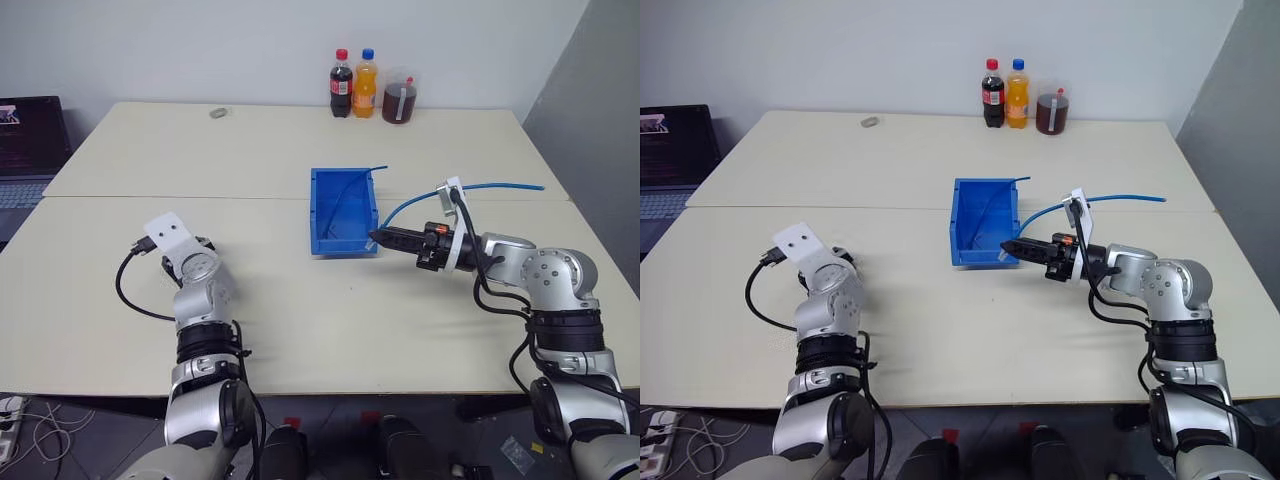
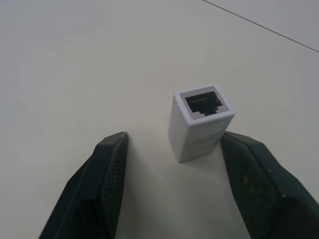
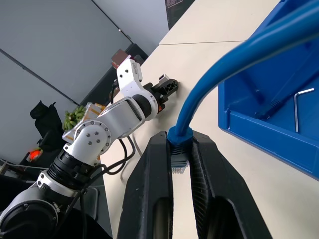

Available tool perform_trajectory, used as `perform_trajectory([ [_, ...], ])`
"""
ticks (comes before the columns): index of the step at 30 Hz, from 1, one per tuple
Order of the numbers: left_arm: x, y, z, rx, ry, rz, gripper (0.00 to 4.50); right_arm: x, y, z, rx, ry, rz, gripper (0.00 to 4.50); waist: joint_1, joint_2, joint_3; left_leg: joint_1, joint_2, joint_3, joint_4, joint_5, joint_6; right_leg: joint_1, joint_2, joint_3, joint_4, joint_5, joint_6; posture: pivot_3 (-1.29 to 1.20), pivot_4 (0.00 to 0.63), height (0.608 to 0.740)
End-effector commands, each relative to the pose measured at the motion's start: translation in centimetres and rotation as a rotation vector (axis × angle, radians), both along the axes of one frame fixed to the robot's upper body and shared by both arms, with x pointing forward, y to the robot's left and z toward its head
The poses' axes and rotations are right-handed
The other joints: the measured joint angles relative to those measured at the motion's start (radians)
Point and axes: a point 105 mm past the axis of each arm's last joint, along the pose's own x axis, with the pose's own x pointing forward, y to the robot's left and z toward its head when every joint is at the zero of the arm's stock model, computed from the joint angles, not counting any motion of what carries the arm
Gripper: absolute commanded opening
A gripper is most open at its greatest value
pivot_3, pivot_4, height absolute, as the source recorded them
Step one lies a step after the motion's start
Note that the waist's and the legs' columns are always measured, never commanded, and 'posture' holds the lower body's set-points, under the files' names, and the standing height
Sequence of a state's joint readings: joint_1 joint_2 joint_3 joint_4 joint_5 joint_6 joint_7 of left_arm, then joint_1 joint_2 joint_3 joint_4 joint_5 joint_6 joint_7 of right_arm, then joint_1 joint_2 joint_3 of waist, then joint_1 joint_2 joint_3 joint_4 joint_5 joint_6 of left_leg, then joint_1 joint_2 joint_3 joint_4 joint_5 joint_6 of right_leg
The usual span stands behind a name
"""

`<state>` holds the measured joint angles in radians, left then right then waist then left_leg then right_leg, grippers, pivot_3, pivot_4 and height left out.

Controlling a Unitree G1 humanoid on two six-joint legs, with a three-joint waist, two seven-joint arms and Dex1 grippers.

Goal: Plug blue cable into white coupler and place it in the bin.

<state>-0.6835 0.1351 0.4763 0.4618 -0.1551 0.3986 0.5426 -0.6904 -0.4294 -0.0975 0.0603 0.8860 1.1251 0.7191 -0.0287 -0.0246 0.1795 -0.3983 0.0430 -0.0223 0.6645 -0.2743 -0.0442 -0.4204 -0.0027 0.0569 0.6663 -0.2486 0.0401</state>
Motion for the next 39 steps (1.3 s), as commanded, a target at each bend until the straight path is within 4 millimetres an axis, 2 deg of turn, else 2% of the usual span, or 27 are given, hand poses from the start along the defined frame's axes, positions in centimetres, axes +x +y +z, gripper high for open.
perform_trajectory([
  [1,0.1,0.3,-0.4,-0.022,0.012,0.007,2.17,-0.3,-0.2,1.5,0.004,-0.068,0.008,0.22,0.0,0.0,0.0,0.0,0.0,0.0,0.0,0.0,0.0,0.0,0.0,0.0,0.0,0.0,0.0,0.0,0.15,0.74],
  [2,0.1,0.4,-0.4,-0.021,0.011,0.008,1.84,-0.3,-0.2,1.4,0.004,-0.067,0.007,0.22,0.0,0.0,0.0,0.0,0.0,0.0,0.0,0.0,0.0,0.0,0.0,0.0,0.0,0.0,0.0,0.0,0.15,0.74],
  [7,0.3,0.8,0.0,0.011,0.007,-0.004,0.8,-0.3,-0.2,1.2,0.005,-0.062,0.004,0.22,0.0,0.0,0.0,0.0,0.0,-0.001,0.0,0.0,0.0,0.0,0.0,-0.001,0.001,0.0,0.0,0.0,0.15,0.74],
  [14,0.1,0.8,0.2,0.047,0.013,-0.029,0.76,-0.5,-0.1,0.9,0.007,-0.058,-0.001,0.22,0.0,0.0,0.0,0.0,0.0,-0.001,0.0,0.0,0.0,0.0,0.0,-0.001,0.0,0.0,0.0,0.0,0.15,0.74],
  [17,0.1,0.3,1.1,0.142,0.013,-0.152,0.76,-0.7,-0.1,0.8,0.008,-0.059,-0.003,0.22,0.0,0.0,0.0,0.0,0.0,-0.001,0.0,0.0,0.0,0.0,0.0,-0.001,0.0,0.0,0.0,0.0,0.15,0.74],
  [21,-0.9,-0.5,2.2,0.299,0.067,-0.553,0.76,-1.4,-0.1,0.7,-0.002,-0.07,0.0,0.22,-0.004,0.0,0.0,-0.001,0.0,-0.001,-0.001,0.001,-0.001,-0.001,0.0,-0.001,0.0,0.0,0.0,0.0,0.15,0.74],
  [24,-2.9,-2.0,1.9,0.344,0.111,-0.899,0.76,-1.7,-0.1,0.9,-0.008,-0.09,0.002,0.22,-0.007,0.001,0.0,0.0,0.001,-0.001,-0.002,0.001,-0.002,-0.001,0.0,-0.001,0.0,0.0,-0.001,0.0,0.15,0.74],
  [31,-9.1,-11.2,1.7,0.323,0.04,-1.712,0.76,-1.9,0.8,1.4,-0.068,-0.175,0.023,0.22,0.004,0.001,0.001,-0.001,0.001,-0.001,-0.002,0.001,-0.002,0.0,0.0,-0.004,-0.002,-0.001,-0.002,0.0,0.15,0.74],
  [35,-10.5,-14.9,0.6,0.37,0.004,-1.992,0.76,-1.8,2.0,1.9,-0.118,-0.26,0.043,0.22,0.002,0.001,0.001,-0.001,0.001,-0.001,-0.002,0.001,-0.002,0.0,-0.001,-0.004,-0.002,-0.002,-0.002,0.0,0.15,0.74],
  [39,-10.2,-16.7,-1.0,0.415,-0.008,-2.155,0.76,-1.8,3.1,1.1,-0.24,-0.398,0.085,0.22,-0.001,0.002,0.001,-0.001,0.002,-0.002,-0.002,0.001,-0.002,0.0,0.001,-0.005,-0.001,-0.002,-0.003,0.0,0.15,0.74],
])
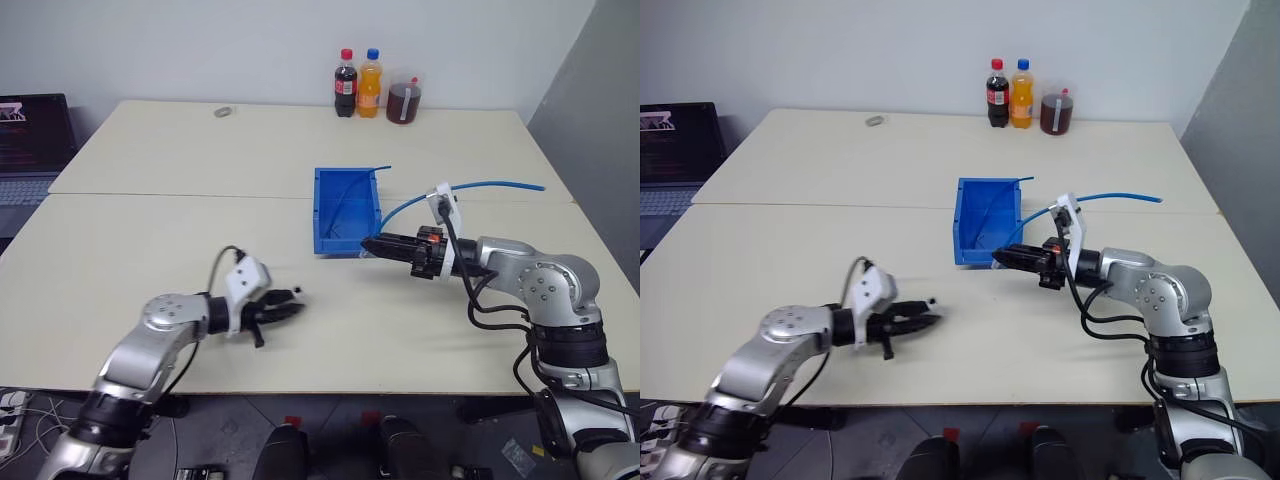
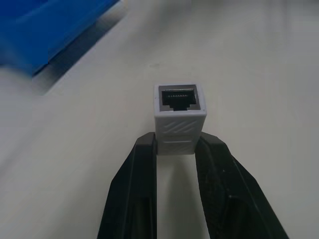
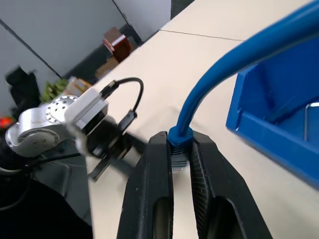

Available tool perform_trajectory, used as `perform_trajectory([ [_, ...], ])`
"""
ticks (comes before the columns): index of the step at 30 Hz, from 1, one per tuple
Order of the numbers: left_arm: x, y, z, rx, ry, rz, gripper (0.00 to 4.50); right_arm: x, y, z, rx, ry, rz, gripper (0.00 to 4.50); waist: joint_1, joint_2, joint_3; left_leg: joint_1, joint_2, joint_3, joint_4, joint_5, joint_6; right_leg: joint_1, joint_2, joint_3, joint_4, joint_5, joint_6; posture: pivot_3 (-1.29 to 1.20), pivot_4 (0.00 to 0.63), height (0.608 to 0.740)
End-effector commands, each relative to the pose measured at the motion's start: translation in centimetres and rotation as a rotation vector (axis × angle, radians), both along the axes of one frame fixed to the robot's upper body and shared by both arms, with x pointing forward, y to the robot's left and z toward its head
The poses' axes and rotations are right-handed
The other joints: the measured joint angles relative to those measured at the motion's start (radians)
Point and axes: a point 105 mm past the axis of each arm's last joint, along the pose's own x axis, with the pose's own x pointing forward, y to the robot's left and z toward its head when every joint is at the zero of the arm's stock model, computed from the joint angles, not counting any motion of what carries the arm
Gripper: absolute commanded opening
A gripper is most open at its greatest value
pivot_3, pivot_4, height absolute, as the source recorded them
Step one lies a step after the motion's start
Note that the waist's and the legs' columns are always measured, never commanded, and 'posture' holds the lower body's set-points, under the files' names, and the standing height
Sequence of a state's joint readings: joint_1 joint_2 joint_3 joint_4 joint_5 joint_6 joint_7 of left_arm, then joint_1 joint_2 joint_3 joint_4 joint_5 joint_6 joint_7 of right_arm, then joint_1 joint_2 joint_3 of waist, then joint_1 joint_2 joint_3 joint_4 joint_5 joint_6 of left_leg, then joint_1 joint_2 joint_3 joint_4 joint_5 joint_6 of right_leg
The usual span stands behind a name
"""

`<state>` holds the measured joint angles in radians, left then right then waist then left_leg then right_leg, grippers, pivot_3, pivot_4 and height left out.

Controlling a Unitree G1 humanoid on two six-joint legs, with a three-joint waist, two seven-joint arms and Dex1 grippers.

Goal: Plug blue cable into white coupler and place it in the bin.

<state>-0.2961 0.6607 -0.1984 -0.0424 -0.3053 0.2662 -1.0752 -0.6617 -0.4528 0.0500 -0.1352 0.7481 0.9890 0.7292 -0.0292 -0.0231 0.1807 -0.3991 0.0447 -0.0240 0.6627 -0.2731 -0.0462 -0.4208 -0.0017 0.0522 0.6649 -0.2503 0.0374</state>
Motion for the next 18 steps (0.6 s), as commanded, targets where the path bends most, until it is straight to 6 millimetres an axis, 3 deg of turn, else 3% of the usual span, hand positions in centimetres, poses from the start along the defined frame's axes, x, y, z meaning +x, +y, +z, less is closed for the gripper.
perform_trajectory([
  [1,0.6,-1.1,-1.0,0.023,-0.033,-0.133,0.76,-0.4,0.9,0.4,-0.089,-0.173,0.06,0.22,0.0,0.0,0.0,0.0,0.0,0.0,0.0,0.0,0.0,0.0,0.0,0.0,0.0,0.0,0.0,0.0,0.15,0.74],
  [10,2.6,-2.4,-2.3,0.045,-0.052,-0.229,0.76,-2.0,2.6,-3.3,-0.23,-0.351,0.191,0.22,0.0,0.0,0.0,-0.001,0.0,0.0,0.001,0.0,0.0,0.0,0.0,0.0,0.0,0.0,0.0,0.0,0.15,0.74],
  [18,2.6,-2.4,-2.6,0.05,-0.051,-0.241,0.76,-1.9,3.7,-4.6,-0.239,-0.37,0.188,0.22,0.0,0.0,0.0,0.0,0.0,-0.001,0.002,0.0,0.0,0.001,0.0,-0.001,0.002,0.0,0.0,0.0,0.15,0.74],
])
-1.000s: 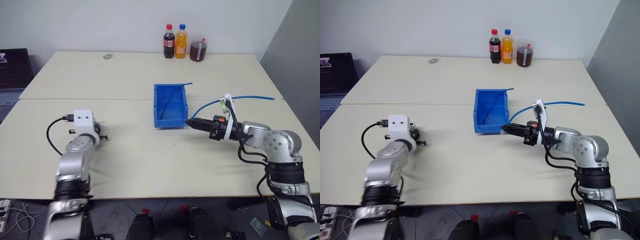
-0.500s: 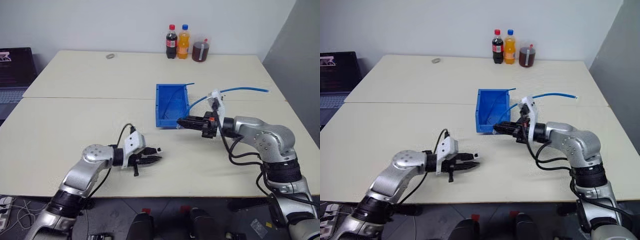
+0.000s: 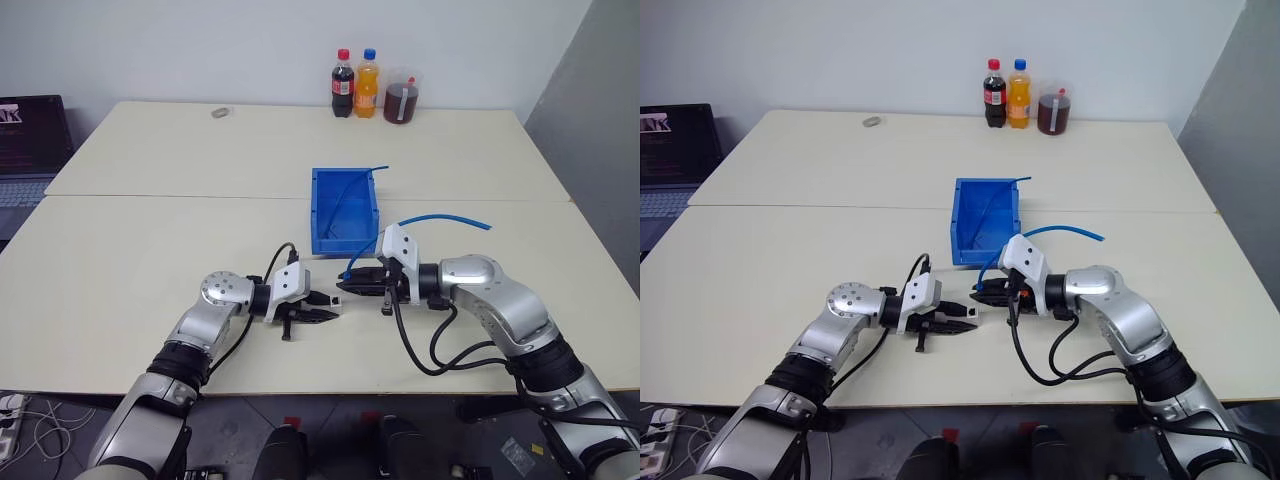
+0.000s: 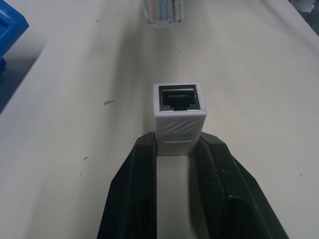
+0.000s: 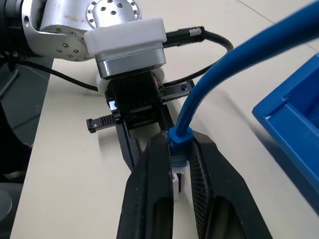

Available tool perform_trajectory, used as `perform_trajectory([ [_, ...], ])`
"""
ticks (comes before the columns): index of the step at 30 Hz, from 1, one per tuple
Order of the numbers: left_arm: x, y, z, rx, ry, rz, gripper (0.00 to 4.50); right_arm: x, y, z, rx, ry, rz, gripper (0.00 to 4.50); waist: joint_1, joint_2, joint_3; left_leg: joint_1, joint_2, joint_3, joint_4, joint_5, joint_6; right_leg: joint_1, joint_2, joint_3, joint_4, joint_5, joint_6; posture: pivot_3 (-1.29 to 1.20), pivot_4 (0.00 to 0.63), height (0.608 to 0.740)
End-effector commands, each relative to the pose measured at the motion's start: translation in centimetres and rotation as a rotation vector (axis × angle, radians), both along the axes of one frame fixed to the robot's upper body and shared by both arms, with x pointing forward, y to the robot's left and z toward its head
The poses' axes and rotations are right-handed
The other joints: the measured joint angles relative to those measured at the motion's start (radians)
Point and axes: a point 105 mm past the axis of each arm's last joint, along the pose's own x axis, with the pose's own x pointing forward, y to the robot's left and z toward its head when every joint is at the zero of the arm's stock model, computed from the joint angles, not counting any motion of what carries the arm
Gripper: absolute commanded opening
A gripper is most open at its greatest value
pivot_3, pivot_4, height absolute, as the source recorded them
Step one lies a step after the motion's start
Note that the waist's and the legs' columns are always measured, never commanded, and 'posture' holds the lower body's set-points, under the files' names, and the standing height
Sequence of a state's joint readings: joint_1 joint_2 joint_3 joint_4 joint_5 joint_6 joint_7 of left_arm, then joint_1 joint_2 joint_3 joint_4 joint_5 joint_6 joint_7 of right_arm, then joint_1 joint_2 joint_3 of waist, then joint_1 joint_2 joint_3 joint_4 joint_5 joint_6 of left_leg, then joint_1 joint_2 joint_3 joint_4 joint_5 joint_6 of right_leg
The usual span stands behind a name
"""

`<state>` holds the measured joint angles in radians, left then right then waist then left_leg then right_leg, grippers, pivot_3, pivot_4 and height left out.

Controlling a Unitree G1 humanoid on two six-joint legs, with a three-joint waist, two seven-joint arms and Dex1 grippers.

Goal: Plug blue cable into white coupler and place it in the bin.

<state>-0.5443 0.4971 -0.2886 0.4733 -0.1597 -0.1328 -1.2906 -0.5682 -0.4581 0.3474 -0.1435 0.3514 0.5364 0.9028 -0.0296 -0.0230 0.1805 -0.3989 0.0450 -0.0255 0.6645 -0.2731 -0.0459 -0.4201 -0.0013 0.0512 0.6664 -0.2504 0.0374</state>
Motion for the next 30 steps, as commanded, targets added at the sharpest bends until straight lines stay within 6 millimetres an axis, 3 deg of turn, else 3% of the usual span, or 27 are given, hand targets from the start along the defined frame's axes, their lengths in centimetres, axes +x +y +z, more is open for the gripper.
perform_trajectory([
  [1,-0.2,-0.2,-0.4,0.007,0.015,-0.005,0.76,0.0,0.6,-0.1,0.014,-0.025,0.01,0.22,0.0,0.0,0.0,0.0,0.0,0.0,0.0,0.0,0.0,0.0,0.0,0.0,0.0,0.0,0.0,0.0,0.15,0.74],
  [30,-0.1,0.2,0.0,-0.006,0.03,0.02,0.76,0.0,0.6,-3.5,-0.075,0.003,0.075,0.22,0.0,0.0,-0.002,0.001,0.0,0.0,0.0,0.0,0.0,0.001,0.0,0.0,0.002,0.0,0.0,0.0,0.15,0.74],
])
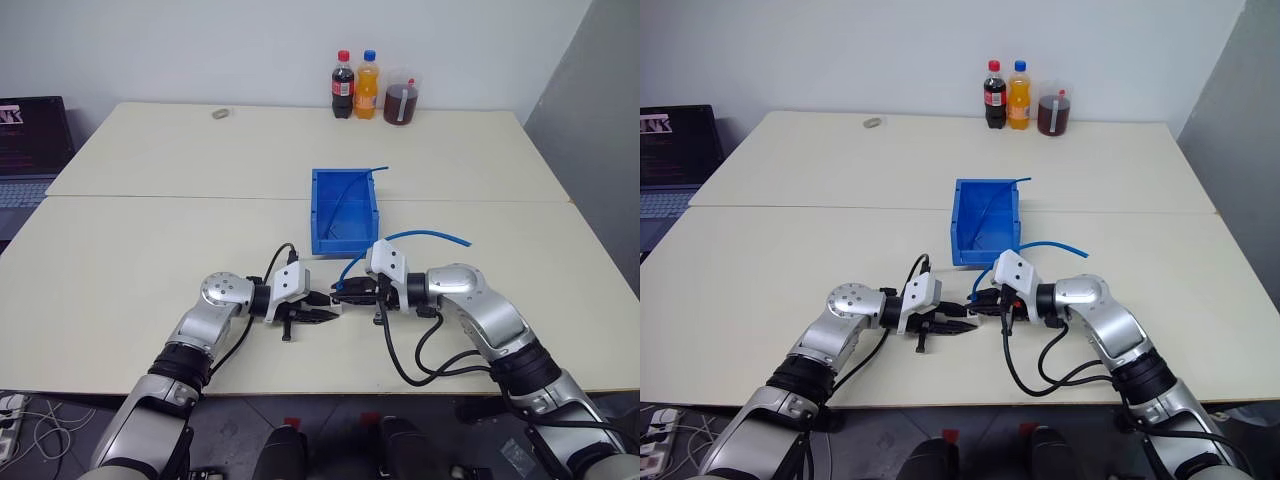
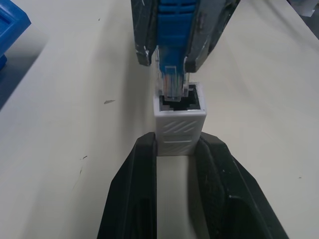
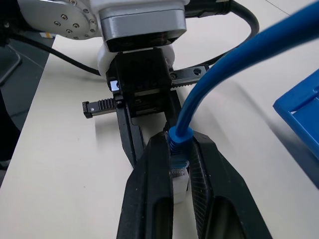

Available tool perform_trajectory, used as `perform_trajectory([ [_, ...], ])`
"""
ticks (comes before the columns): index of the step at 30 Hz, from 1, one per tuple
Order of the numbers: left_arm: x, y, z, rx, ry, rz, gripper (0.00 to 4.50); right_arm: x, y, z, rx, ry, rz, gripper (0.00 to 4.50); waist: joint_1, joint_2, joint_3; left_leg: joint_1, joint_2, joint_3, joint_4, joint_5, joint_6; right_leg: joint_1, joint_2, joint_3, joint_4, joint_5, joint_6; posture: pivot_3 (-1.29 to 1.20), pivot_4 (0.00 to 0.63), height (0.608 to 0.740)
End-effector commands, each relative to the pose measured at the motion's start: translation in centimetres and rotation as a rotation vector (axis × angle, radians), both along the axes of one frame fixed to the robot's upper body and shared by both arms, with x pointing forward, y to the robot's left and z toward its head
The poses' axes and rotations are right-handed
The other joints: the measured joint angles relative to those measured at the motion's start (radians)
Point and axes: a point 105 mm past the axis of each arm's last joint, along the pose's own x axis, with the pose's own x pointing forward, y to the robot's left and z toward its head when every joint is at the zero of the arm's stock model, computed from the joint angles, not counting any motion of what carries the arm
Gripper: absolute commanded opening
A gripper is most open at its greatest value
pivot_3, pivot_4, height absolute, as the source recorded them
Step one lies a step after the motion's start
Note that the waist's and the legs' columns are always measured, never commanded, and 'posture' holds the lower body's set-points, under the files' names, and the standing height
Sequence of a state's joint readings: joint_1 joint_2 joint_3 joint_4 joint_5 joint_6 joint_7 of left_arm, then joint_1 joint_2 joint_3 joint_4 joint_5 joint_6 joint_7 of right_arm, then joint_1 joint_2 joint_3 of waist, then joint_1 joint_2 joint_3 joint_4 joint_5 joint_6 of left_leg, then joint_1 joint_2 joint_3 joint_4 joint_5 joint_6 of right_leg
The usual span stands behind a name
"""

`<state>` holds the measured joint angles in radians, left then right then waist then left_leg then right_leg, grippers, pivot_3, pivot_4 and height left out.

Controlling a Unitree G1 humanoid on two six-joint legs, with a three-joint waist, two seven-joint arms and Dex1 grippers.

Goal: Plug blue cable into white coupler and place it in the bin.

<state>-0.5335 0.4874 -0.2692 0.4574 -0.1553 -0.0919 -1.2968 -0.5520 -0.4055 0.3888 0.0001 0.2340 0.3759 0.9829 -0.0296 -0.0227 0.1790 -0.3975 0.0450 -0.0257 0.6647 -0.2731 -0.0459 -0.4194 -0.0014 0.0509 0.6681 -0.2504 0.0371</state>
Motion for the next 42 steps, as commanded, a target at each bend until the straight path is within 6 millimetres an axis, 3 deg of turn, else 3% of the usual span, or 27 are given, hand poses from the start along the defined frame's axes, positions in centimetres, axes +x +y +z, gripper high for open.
perform_trajectory([
  [1,0.0,0.2,0.2,0.002,0.0,0.005,0.76,-0.4,0.1,-1.0,-0.034,0.025,0.026,0.22,0.0,0.0,0.0,0.0,0.0,0.0,0.0,0.0,0.0,0.0,0.0,0.0,0.0,0.0,0.0,0.0,0.15,0.74],
  [11,0.0,0.4,0.6,-0.002,-0.006,0.011,0.76,-1.5,-0.1,-2.5,-0.103,0.038,0.103,0.22,-0.001,0.0,0.0,0.003,0.0,0.0,0.001,0.0,0.0,0.0,0.0,0.0,0.008,-0.002,-0.003,0.0,0.15,0.74],
  [26,0.0,0.8,0.7,0.01,-0.01,0.024,0.76,1.0,0.0,-0.7,-0.14,0.056,0.162,0.22,-0.002,0.0,0.0,0.005,0.0,0.0,0.001,0.0,0.0,0.0,0.0,0.0,0.012,-0.003,-0.005,0.0,0.15,0.74],
  [42,0.5,1.1,0.8,0.017,-0.055,0.07,0.76,-0.6,-0.2,-5.1,-0.183,0.131,0.156,0.22,-0.002,0.0,-0.001,0.013,0.0,0.0,-0.001,0.0,0.0,0.006,0.0,-0.001,0.012,-0.004,-0.006,0.0,0.15,0.74],
])
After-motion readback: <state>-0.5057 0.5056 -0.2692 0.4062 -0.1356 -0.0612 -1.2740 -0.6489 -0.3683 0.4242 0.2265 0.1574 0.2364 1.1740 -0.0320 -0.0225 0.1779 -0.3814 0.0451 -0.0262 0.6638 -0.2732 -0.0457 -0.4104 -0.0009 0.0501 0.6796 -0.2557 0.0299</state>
